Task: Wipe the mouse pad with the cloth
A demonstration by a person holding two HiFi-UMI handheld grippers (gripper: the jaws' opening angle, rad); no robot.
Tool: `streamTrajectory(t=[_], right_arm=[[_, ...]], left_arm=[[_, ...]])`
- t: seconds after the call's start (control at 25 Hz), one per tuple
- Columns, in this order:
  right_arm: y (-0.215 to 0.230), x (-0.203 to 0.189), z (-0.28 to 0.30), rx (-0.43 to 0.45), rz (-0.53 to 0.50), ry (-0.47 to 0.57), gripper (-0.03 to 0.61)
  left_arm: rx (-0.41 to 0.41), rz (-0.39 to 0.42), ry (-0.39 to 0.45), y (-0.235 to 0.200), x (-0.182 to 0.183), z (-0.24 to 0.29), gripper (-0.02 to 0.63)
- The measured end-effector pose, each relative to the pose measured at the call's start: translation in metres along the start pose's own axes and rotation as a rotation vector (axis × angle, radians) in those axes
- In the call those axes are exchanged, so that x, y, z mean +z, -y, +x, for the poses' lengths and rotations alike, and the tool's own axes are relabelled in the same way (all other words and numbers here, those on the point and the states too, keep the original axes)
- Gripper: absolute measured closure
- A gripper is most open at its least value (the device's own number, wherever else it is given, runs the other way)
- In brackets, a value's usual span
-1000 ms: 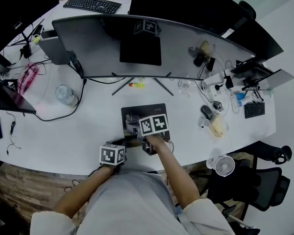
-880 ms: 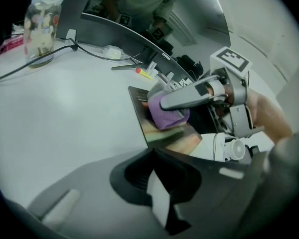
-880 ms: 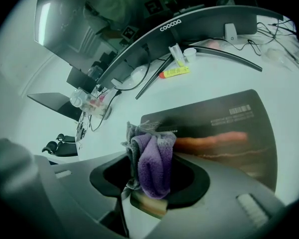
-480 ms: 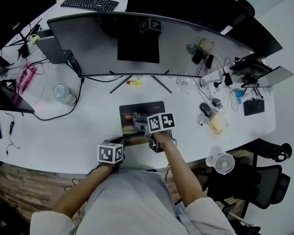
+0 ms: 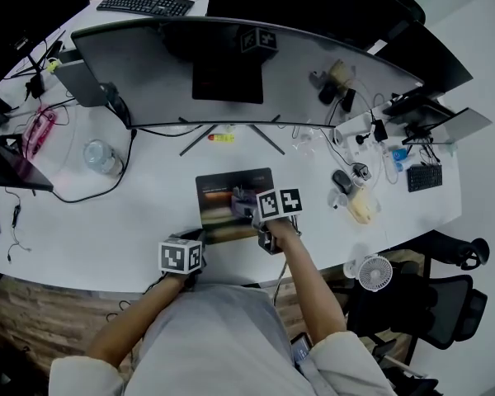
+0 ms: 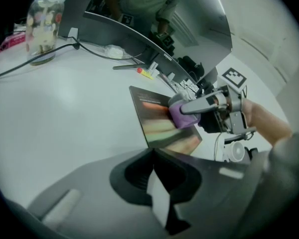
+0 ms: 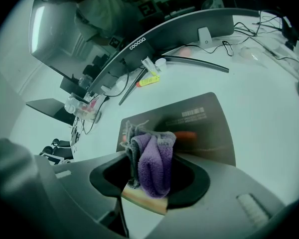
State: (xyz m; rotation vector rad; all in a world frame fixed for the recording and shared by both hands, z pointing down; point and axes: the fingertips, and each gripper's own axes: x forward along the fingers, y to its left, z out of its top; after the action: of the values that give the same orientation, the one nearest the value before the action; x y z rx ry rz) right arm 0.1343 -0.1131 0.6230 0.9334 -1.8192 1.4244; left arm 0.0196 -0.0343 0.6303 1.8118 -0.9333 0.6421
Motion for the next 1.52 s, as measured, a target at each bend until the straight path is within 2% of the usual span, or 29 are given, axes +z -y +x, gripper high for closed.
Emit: streamTrajectory(t=[0.68,1.04,1.52], right_arm=[[0.048,-0.001,-0.029,-0.045,0.051,0.018,0.373],[0.069,-0.002,-0.043,-0.058,0.094,0.039,0.373],[0.094,-0.003,-0.058,-0.098,0.143,0.068,0.374]], left_arm=[[-0.01,-0.003,-0.003,0.0,0.0,0.001,0.614],[0.006,0.055,-0.008,0.004,0.007,0.006,0.614],[0.005,0.056,-0.008,0.002,0.009,0.008,0.614]])
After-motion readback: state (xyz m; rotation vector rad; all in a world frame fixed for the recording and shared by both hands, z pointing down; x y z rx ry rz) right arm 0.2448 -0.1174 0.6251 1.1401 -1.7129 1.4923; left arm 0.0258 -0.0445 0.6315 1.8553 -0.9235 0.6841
